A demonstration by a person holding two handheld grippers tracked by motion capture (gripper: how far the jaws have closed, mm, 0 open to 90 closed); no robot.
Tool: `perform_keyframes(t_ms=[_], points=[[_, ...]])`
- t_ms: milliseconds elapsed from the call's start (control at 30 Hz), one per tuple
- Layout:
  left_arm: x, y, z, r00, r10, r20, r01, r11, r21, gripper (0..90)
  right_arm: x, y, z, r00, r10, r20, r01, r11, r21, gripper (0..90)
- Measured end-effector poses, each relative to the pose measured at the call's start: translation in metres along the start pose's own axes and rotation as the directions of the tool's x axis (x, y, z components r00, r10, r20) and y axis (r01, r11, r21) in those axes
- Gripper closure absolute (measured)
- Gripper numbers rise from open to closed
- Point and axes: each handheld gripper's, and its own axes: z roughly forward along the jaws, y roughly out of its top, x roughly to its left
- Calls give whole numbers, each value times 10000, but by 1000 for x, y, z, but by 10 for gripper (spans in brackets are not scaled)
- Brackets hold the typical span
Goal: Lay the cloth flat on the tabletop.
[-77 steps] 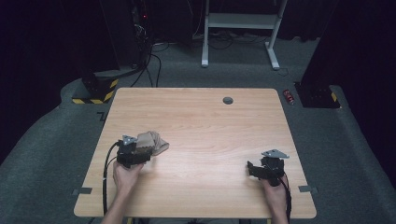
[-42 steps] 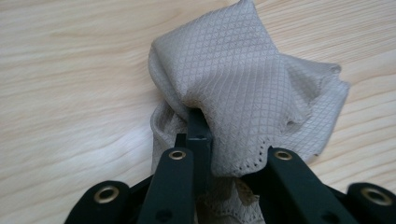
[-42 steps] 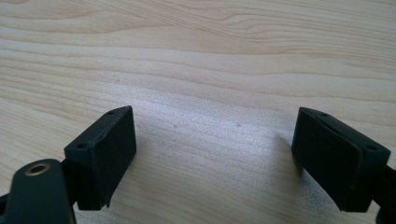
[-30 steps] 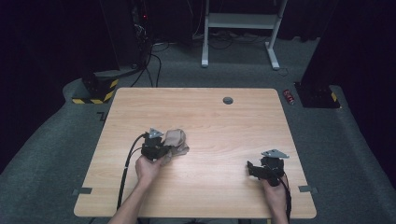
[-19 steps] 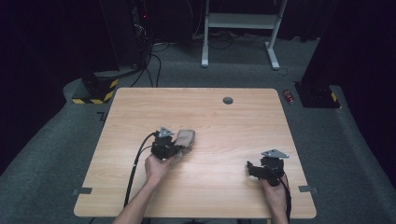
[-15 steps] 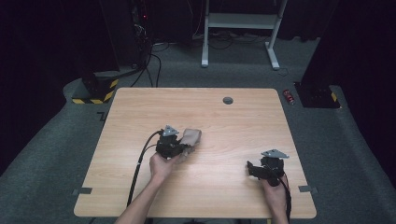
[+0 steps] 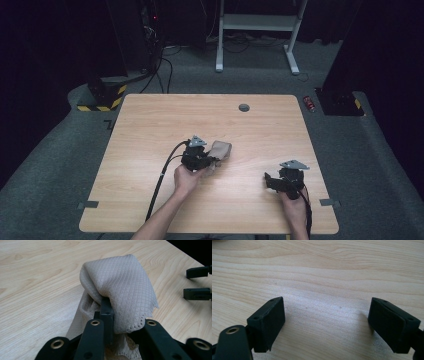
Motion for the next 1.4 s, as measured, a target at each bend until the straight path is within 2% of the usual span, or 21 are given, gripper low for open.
perform_keyframes(t_ms=[200,233,400,433,467,533,667,733,767,900,933,967,1033,1100,1167,1200,1233,1333,1367,1400], points=[[-1,-3,8,9997,196,-137,-192,9994,303,769,0,0,0,10000,15,2,-15,10000,8,137],[-2,-5,9,9999,109,-103,-106,9995,297,758,0,0,0,10000,15,1,-15,10000,9,137],[-2,-11,7,9996,150,-232,-140,9989,450,624,0,0,0,10000,9,-3,-9,10000,4,137],[-2,-12,5,9997,9,-227,1,9990,440,624,0,0,0,10000,9,-3,-9,10000,4,137],[-1,-15,1,9997,-59,-229,68,9992,404,575,0,0,0,10000,15,2,-15,10000,10,137],[-2,-19,-2,9996,-47,-284,57,9994,355,549,0,0,0,10000,13,-2,-13,10000,9,137],[-3,-31,-12,9976,129,-677,-103,9992,390,524,0,0,0,10000,7,-13,-7,10000,-8,136],[-3,-37,-15,9948,239,-987,-191,9986,490,503,0,0,0,10000,-31,-26,31,10000,-11,134],[-1,-42,-17,9910,298,-1303,-230,9983,536,492,0,0,1,10000,-41,-40,41,10000,-3,134],[3,-48,-18,9865,280,-1612,-190,9982,571,480,0,1,1,10000,-33,-63,33,10000,-4,145],[4,-49,-18,9854,224,-1687,-134,9984,548,474,1,2,0,9998,-79,-183,78,10000,-54,255],[4,-50,-18,9848,244,-1721,-151,9984,549,474,1,2,0,9998,-79,-183,78,10000,-54,255],[5,-52,-17,9815,396,-1875,-298,9980,552,470,5,4,-3,9991,-287,-322,287,9996,3,446],[5,-55,-16,9794,488,-1961,-377,9975,602,465,13,8,-3,9964,-692,-479,697,9975,92,517],[6,-58,-15,9776,522,-2039,-424,9978,518,460,23,10,-5,9895,-1090,-949,1082,9940,-134,574],[6,-60,-15,9762,519,-2107,-447,9983,386,459,33,15,-7,9785,-1366,-1545,1306,9902,-489,616],[6,-60,-15,9762,519,-2107,-447,9983,386,458,33,15,-7,9785,-1366,-1545,1306,9902,-489,616],[1,-63,-13,9680,826,-2371,-769,9965,331,452,48,24,-10,9556,-1764,-2360,1594,9831,-895,643],[1,-63,-13,9662,912,-2413,-852,9957,352,445,60,32,-7,9358,-2148,-2795,1927,9756,-1048,638],[1,-63,-13,9674,830,-2394,-769,9964,347,431,60,32,-7,9358,-2148,-2795,1927,9756,-1048,638]])
